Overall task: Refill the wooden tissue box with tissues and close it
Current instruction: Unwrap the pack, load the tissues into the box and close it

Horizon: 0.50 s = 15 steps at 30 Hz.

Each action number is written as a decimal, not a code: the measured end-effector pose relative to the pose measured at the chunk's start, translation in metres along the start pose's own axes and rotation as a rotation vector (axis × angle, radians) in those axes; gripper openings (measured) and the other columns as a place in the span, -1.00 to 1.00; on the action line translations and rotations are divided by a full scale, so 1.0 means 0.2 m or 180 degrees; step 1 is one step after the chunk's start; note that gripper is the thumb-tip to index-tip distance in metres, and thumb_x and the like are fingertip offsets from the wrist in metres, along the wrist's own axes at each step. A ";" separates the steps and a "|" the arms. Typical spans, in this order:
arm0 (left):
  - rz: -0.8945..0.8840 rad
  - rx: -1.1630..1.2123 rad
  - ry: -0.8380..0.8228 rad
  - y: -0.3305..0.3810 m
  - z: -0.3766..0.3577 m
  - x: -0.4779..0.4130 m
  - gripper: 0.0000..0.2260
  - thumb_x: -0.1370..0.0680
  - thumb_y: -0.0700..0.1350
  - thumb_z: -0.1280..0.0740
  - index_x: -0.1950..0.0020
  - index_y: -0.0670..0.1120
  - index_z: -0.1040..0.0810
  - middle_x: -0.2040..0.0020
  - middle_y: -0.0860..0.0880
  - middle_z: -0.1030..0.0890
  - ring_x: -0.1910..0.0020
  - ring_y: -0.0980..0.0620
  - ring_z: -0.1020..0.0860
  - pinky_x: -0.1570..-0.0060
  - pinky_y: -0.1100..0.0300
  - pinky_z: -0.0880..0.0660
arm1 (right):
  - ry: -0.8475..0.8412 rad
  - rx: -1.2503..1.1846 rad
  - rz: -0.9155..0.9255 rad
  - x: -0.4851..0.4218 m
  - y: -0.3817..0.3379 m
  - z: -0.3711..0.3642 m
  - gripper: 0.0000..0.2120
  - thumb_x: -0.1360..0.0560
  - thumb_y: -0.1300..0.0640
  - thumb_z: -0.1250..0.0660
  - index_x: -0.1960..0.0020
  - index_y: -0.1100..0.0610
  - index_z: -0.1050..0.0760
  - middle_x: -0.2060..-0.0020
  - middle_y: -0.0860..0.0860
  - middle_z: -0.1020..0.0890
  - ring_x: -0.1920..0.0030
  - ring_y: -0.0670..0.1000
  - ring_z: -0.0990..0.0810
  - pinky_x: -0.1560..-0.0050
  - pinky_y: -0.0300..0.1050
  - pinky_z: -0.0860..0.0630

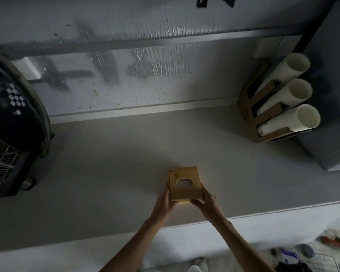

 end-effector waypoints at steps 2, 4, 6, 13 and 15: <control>-0.0101 -0.0299 0.0068 0.05 0.00 -0.08 -0.47 -0.51 -0.07 -0.34 -0.44 0.12 -0.25 -0.20 0.02 -0.59 -0.09 0.10 -0.58 -0.05 0.09 -0.60 | 0.0102 0.0286 -0.0001 -0.07 -0.03 0.06 -0.29 -0.42 0.15 -0.48 -0.47 0.18 -0.23 -0.18 0.18 -0.61 -0.15 0.17 -0.61 -0.02 -0.24 -0.47; -0.0193 -0.0583 0.0074 0.11 -0.02 -0.21 -0.46 -0.50 -0.09 -0.34 -0.44 0.10 -0.24 -0.20 -0.04 -0.58 -0.07 0.04 -0.58 -0.04 0.04 -0.59 | 0.0155 0.0484 -0.0056 -0.16 -0.04 0.14 -0.33 -0.44 0.13 -0.46 -0.45 0.20 -0.23 -0.19 0.23 -0.60 -0.15 0.21 -0.60 -0.03 -0.15 -0.48; -0.0301 -0.0791 0.0004 0.15 -0.06 -0.36 -0.42 -0.50 -0.07 -0.35 -0.46 0.07 -0.19 -0.23 -0.08 -0.56 -0.11 0.00 -0.58 -0.07 0.02 -0.57 | 0.0227 0.0639 -0.0065 -0.27 -0.01 0.22 -0.33 -0.45 0.09 -0.44 -0.45 0.17 -0.21 -0.20 0.23 -0.58 -0.15 0.22 -0.60 -0.06 -0.05 -0.54; -0.1111 -0.1641 0.0270 0.36 -0.19 -0.83 -0.20 -0.49 -0.16 -0.39 -0.57 -0.04 0.06 -0.55 -0.06 -0.20 -0.46 -0.01 -0.32 -0.39 0.08 -0.36 | 0.0593 0.0858 0.0345 -0.63 0.09 0.46 -0.15 -0.48 0.21 -0.39 -0.56 -0.05 0.07 -0.44 0.06 -0.38 -0.25 0.12 -0.54 -0.11 -0.01 -0.54; -0.1088 -0.1863 0.0427 0.39 -0.19 -0.95 -0.23 -0.52 -0.18 -0.35 -0.56 -0.01 0.08 -0.57 0.00 -0.14 -0.43 -0.02 -0.38 -0.37 0.12 -0.38 | 0.0702 0.0911 0.0529 -0.73 0.09 0.49 -0.16 -0.48 0.23 -0.37 -0.55 -0.11 0.06 -0.48 -0.04 -0.31 -0.23 0.07 -0.56 -0.11 -0.01 -0.59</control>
Point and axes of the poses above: each hand's wrist, its own x-axis away from the middle knuckle, its own z-axis out of the back of the hand, y = z × x, the point moved 6 cm from there along -x, towards the middle knuckle
